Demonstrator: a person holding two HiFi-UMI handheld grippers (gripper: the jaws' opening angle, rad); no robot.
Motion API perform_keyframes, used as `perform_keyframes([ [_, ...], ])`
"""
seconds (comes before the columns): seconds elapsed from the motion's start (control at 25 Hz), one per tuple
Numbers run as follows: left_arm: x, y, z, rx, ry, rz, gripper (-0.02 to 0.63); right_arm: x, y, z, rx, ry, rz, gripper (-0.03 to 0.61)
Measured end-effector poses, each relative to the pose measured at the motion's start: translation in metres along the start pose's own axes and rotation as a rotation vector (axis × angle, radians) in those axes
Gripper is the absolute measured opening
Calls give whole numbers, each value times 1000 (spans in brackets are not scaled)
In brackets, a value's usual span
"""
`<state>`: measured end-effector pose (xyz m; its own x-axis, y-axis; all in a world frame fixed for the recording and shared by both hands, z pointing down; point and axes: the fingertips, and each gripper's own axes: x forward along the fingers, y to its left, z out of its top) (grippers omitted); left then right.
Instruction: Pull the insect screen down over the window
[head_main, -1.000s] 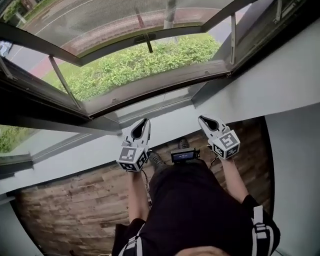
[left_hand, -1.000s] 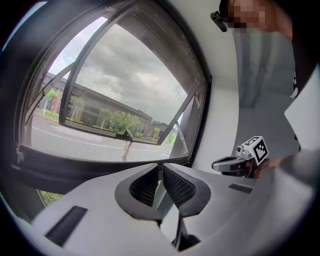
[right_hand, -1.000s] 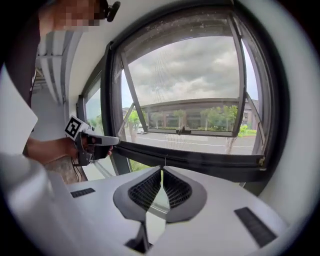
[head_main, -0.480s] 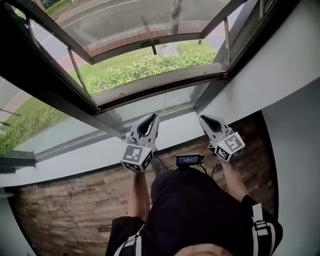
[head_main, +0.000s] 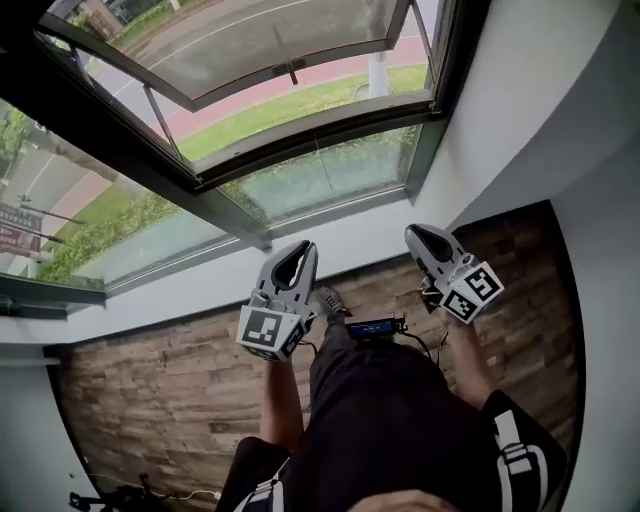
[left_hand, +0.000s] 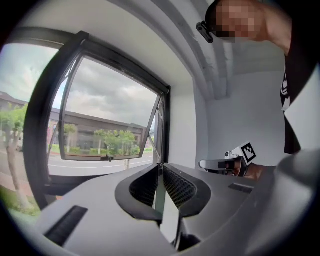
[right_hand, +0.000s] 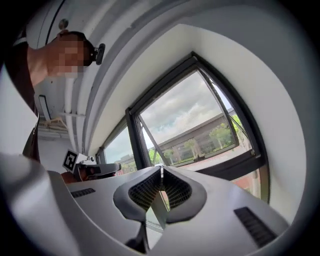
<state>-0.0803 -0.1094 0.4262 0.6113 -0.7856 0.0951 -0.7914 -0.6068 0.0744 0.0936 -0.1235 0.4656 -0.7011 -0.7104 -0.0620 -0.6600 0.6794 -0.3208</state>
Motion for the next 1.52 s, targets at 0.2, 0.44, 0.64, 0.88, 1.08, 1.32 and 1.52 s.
perform_keyframes([
  [0.2,-56,-17,-1,-12,57,135,34,-37,11,-1,106,-82,17,20],
  [0.44,-81,-50,17,5,11,100,34,-67,40,6,104,-144,32,20],
  [0.64,-111,-80,18,30,-38,23,34,-103,66,12,81,-199,-10,20],
  [0.88,-183,-97,9,-45,-57,37,34,-155,124,3,74,-172,-74,20],
  [1.08,-231,-118,2,-92,-138,-2,32,-207,181,0,63,-153,-117,20],
  [1.32,-273,-142,-12,-145,-160,-36,32,-240,223,-15,64,-127,-154,20],
  [1.52,-297,-143,-1,-124,-217,-1,32,-235,245,-1,39,-156,-91,20],
])
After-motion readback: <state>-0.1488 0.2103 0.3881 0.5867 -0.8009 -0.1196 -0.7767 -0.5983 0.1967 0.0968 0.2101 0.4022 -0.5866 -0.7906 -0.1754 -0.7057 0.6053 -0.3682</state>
